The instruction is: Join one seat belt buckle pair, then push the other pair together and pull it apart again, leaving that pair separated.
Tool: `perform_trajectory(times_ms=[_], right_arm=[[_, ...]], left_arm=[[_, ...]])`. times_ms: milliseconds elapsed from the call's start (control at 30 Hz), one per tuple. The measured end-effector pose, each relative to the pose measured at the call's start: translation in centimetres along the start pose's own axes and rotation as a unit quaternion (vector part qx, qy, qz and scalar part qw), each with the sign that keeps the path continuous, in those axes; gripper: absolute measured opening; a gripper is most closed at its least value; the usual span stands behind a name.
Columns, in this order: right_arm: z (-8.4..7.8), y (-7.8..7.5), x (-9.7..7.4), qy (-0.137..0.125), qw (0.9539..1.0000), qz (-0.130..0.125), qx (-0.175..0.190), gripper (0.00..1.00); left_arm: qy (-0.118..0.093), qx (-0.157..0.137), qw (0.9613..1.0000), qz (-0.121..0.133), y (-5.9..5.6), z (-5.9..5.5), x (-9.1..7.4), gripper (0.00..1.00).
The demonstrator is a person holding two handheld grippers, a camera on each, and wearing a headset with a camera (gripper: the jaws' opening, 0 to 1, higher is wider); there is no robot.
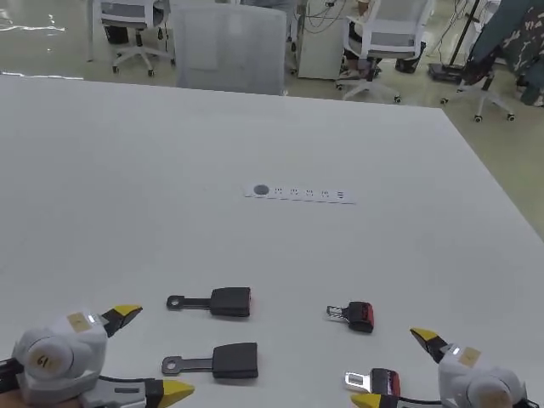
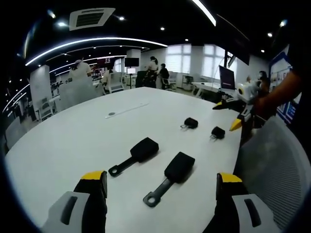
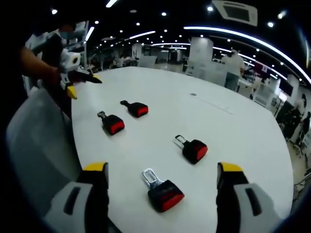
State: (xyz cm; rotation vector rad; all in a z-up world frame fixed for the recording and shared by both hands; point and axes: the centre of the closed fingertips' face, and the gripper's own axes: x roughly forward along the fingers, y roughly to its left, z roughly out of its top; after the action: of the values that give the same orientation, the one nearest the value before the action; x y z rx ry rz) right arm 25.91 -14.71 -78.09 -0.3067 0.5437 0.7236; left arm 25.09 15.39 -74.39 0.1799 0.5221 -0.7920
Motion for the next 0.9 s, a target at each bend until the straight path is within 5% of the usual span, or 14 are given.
perform_trajectory(times_ms=[900], right_arm=[[-0.39, 0.31, -0.20, 0.007, 0.9999, 0.006, -0.014, 0.93]], left_arm=[[0.015, 0.013, 0.9997, -0.012, -0.16, -0.82, -0.55, 0.95]])
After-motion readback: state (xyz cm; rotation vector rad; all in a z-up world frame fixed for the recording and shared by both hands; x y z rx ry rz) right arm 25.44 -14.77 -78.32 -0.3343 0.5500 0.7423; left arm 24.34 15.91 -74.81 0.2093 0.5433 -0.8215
